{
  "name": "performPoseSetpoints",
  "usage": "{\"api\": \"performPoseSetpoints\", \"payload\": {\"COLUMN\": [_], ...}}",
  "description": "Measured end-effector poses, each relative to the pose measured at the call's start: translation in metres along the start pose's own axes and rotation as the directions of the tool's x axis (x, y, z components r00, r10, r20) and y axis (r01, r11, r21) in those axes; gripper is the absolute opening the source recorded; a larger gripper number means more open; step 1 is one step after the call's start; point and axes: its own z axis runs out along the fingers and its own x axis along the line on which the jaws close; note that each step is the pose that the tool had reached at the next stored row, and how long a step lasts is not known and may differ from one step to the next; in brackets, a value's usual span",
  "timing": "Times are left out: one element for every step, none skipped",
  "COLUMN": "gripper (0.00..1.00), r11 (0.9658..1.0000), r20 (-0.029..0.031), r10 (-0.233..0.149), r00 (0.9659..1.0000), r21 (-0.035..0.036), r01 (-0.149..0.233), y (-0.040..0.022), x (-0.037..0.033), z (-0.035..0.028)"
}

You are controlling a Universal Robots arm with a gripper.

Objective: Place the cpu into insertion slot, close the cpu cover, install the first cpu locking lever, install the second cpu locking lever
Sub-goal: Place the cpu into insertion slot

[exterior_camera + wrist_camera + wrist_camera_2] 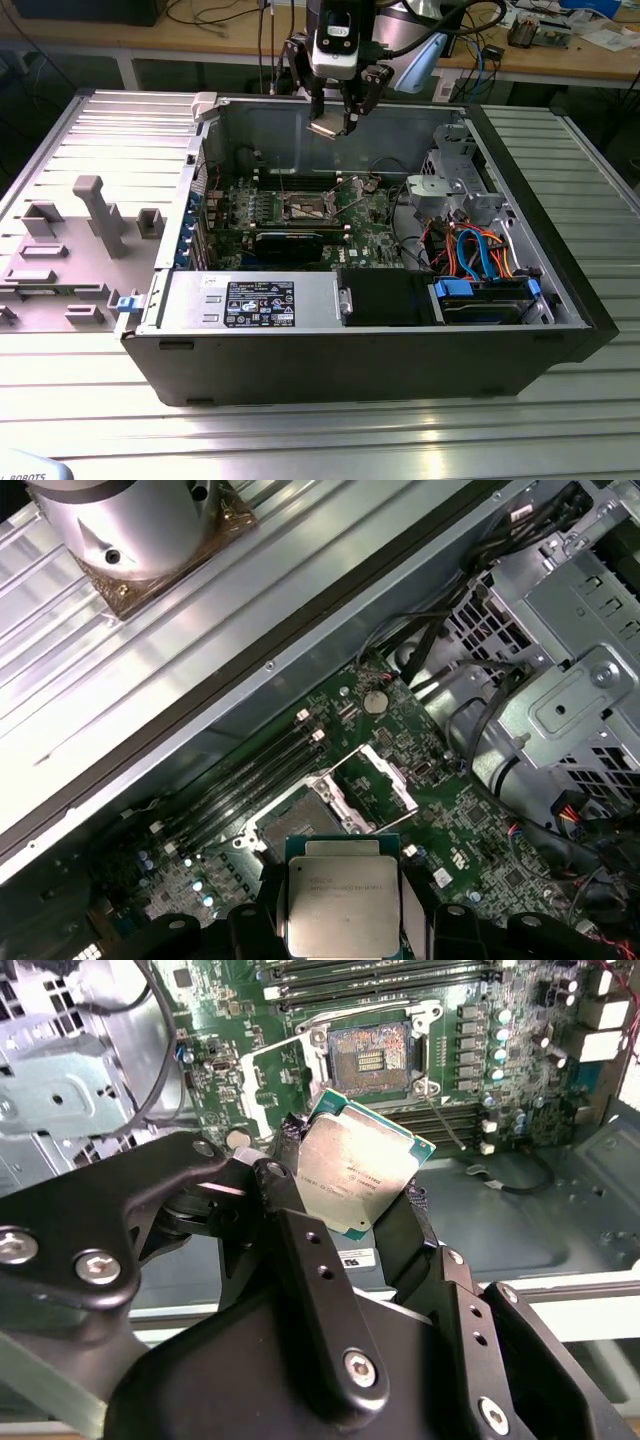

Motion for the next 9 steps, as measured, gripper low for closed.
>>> {"api": "performPoseSetpoints", "payload": {"gripper": [0.54,0.54,0.54,0.54,0.54,0.54,0.54,0.54,0.54], "r11": [0.9999,0.9991,0.9982,0.9975,0.996,0.9942,0.9927,0.9909,0.9898], "r20": [0.0013,0.0039,0.0053,0.0063,0.008,0.0097,0.0107,0.0121,0.0126], "r10": [0.015,0.043,0.059,0.07,0.09,0.107,0.12,0.135,0.142], "r00": [0.9999,0.9991,0.9982,0.9975,0.9959,0.9942,0.9927,0.9908,0.9898], "r21": [-0.0003,-0.0008,-0.0012,-0.0014,-0.0019,-0.0023,-0.0027,-0.0031,-0.0034], "r01": [-0.015,-0.043,-0.059,-0.07,-0.09,-0.107,-0.12,-0.135,-0.142], "y": [0.0,-0.0001,-0.0001,-0.0001,-0.0001,-0.0002,-0.0002,-0.0002,-0.0003], "x": [0.0,0.0,0.0,0.0,0.0,-0.0001,-0.0001,-0.0001,-0.0001], "z": [0.0002,0.0007,0.0009,0.0012,0.0017,0.002,0.0022,0.0024,0.0025]}}
